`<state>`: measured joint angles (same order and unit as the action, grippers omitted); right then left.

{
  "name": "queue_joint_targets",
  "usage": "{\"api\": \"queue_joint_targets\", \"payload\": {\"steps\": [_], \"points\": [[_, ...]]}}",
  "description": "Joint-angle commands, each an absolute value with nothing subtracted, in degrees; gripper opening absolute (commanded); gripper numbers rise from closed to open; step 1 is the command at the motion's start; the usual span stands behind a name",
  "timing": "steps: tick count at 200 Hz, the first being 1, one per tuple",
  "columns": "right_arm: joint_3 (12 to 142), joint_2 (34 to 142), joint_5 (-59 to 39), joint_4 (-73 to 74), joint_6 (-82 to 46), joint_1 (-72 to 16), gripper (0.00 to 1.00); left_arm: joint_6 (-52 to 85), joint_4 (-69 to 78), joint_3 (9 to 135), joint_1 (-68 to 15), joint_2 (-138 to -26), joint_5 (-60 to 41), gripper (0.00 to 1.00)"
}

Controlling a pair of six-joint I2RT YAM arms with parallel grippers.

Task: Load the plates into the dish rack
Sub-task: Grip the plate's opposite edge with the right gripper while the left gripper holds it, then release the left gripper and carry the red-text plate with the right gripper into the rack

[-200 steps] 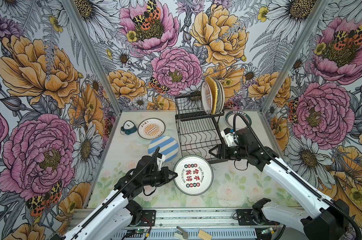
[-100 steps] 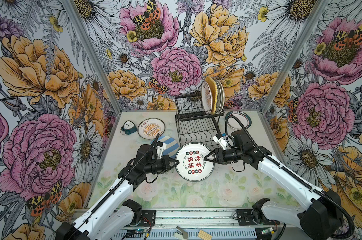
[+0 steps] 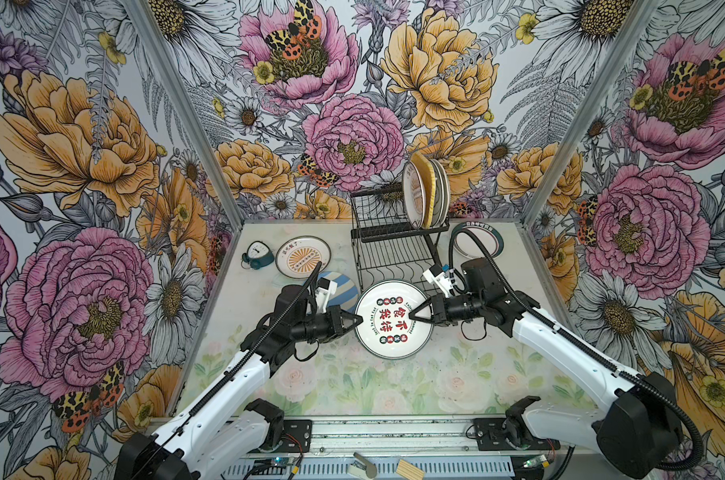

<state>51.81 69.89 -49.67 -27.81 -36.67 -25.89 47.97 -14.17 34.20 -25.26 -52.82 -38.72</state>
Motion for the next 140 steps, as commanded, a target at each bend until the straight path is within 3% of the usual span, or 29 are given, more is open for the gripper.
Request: {"api": "queue_joint_targets", "payload": {"steps": [1, 19, 28, 42, 66, 95, 140], "points": [[51.8, 69.7, -51.9, -24.8, -36.7, -26.1, 0.09, 47.0, -11.8, 35.5, -25.0, -51.9, -40.2, 0.00], [51.8, 69.4, -51.1, -24.8, -36.7, -26.1, 0.00, 46.4, -13.2, 35.6, -24.8, -51.7, -39.8, 0.02], [51.9, 69.3, -50.4, -24.8, -36.8, -26.1, 0.00, 46.1, -14.1, 35.7, -24.4, -51.5, -39.5, 0.15], [52.3, 68.7, -48.7, -24.9, -37.1, -26.0, 0.00, 45.3, -16.3, 35.9, -23.5, -50.9, -38.8, 0.51], [53.5, 67.0, -42.9, -25.2, -37.6, -26.3, 0.00, 43.2, -21.7, 36.7, -21.2, -49.2, -36.1, 0.80], [57.5, 64.5, -29.5, -27.5, -37.3, -28.5, 0.00, 40.7, -28.6, 37.9, -18.0, -47.5, -31.6, 0.93], [68.8, 64.6, -3.2, -34.7, -34.4, -35.7, 0.00, 38.2, -35.4, 39.9, -17.5, -47.9, -21.8, 0.98]]}}
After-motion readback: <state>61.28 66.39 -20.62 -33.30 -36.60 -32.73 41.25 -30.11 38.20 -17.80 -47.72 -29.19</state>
